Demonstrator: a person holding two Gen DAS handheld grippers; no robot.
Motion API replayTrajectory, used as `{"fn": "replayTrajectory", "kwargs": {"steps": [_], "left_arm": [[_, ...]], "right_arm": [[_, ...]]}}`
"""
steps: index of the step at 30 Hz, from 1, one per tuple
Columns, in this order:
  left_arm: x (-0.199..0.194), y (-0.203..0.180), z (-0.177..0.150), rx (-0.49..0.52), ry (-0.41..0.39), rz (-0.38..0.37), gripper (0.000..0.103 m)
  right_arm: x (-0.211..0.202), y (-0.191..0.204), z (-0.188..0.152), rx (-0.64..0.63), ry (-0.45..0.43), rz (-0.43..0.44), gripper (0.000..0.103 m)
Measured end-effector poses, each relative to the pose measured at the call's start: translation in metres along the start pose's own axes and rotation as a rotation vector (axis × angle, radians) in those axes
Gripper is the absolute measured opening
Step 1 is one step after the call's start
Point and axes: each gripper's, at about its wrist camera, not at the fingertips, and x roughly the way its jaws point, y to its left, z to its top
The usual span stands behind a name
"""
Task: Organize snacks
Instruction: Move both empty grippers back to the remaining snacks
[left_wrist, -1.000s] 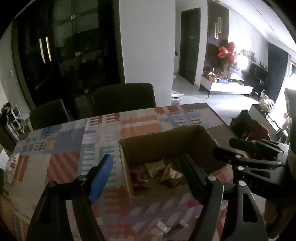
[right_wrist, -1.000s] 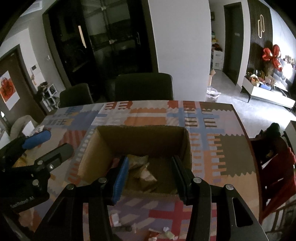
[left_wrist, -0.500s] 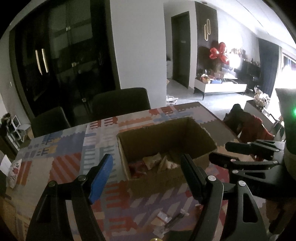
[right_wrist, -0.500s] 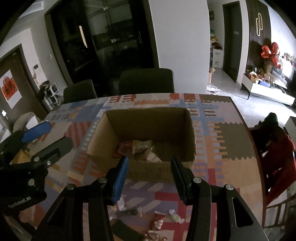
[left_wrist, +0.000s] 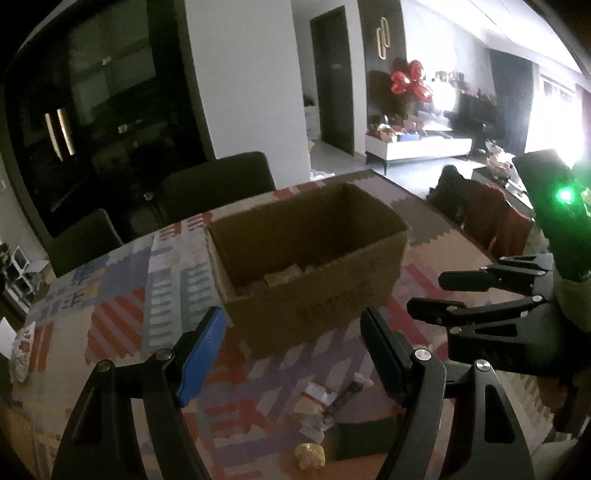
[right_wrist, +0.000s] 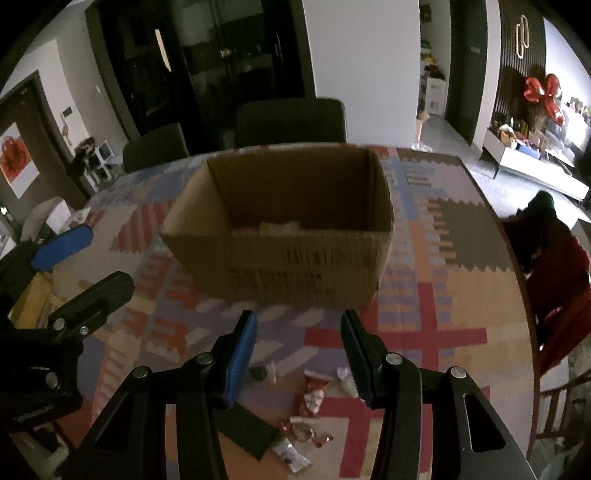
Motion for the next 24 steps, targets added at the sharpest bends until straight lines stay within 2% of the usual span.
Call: {"fn": "replayTrajectory", "kwargs": {"steps": [11,18,24], "left_arm": [[0.021,-0.020,-0.037,0.084,0.064,-0.081,0.075],[0.047,-0.022,-0.055,0.082,0.156,-0.167,0.074],[0.073,-0.028,-0.069,0.116,0.243,-0.206,0.068]], "right_arm": [[0.022,0.002,-0.038,-0.010,0.104,-0.015,0.048],[0.039,0.002,-0.053,-0.006,0.161,-0.019,0.048],[0.053,0.001,-0.060,-0.003,0.204,-0.023,0.048]]}}
